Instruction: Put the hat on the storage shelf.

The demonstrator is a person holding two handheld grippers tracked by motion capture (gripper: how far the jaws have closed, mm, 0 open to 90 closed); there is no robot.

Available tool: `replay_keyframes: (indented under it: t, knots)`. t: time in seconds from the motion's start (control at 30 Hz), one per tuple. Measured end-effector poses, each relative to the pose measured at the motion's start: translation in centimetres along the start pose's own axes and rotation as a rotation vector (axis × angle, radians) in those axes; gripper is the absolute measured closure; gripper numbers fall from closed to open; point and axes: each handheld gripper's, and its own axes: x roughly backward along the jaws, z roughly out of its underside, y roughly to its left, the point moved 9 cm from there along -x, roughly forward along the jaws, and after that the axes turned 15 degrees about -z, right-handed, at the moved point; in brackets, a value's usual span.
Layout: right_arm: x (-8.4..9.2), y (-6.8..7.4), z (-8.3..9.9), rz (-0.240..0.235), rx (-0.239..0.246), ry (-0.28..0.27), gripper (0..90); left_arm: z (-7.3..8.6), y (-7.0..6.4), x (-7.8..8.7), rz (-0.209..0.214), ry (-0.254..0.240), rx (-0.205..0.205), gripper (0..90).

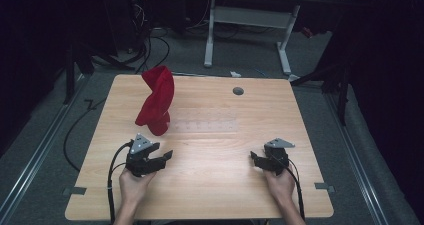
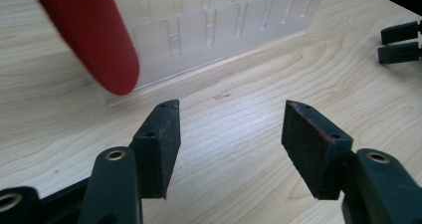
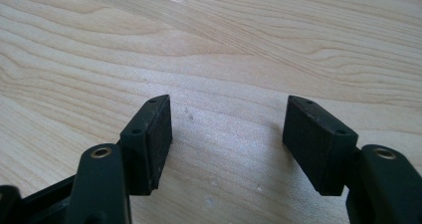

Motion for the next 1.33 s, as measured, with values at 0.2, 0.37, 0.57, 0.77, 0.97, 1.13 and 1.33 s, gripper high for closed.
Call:
replay_keyframes:
  t: [0.2,0.37,0.57,0.77,0.97,1.13,1.33]
  knots:
    - [0.0,0.0,0.0,-0.001,0.002,0.000,36.4,1.3,-0.4,-0.5,0.004,0.014,0.022,40.0]
    - [0.0,0.0,0.0,-0.002,0.004,0.001,36.4,2.5,-0.4,-1.1,-0.004,0.032,0.022,39.9]
    - [0.0,0.0,0.0,-0.003,0.003,0.001,36.2,3.8,-0.2,-2.1,-0.035,0.026,-0.031,40.1]
    - [0.0,0.0,0.0,-0.003,0.003,0.001,36.2,5.0,0.3,-3.2,-0.075,0.020,-0.077,40.1]
    - [0.0,0.1,0.0,-0.004,0.005,0.002,36.1,6.4,1.2,-3.9,-0.123,0.035,-0.145,38.8]
    - [0.0,0.1,0.0,-0.003,0.004,0.001,36.1,6.6,1.1,-3.9,-0.112,0.049,-0.142,34.5]
    - [0.0,0.1,0.0,-0.005,0.005,0.002,36.0,6.7,1.0,-4.0,-0.125,0.054,-0.139,26.7]
